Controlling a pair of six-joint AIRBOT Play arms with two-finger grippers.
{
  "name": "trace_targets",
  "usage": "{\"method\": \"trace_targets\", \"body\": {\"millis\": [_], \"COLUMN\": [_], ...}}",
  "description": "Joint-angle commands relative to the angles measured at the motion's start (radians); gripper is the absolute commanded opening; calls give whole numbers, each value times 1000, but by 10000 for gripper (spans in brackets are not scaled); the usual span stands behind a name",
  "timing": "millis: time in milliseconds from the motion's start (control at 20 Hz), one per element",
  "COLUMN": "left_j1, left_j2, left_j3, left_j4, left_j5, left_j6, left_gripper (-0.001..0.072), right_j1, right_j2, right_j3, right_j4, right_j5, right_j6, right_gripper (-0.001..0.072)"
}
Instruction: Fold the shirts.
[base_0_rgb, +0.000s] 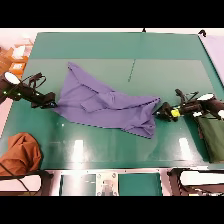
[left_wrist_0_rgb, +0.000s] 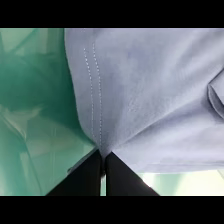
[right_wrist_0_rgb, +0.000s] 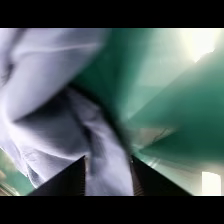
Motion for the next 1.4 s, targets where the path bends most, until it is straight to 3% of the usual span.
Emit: {"method": "trace_targets", "body": {"millis": [0,50,150,350,500,650,850,1050,1350], "left_j1": [4,4,4,4,4,4,4,4,4], "left_j2": [-3,-3,-2,46,175,321,459,568,565], "left_j3": [2,2,3,122,332,629,977,1011,921], "left_j4": [-14,-14,-17,-39,-137,-249,-256,-256,-256], "left_j5": [-17,-29,-60,-143,-145,-72,50,56,13], "left_j6": [8,11,32,31,28,31,27,28,31], "left_gripper": [27,27,27,27,27,27,27,27,27], "right_j1": [109,117,112,79,19,-67,-217,-330,-329], "right_j2": [-8,-7,10,152,343,500,638,739,715], "right_j3": [-30,-30,-27,100,357,695,1048,1154,1111], "right_j4": [22,21,22,53,150,174,173,168,161], "right_j5": [-45,-45,-45,41,121,102,-16,-163,-165], "right_j6": [-9,-14,-20,-20,8,40,40,40,40], "right_gripper": [212,55,14,14,14,14,14,14,14]}}
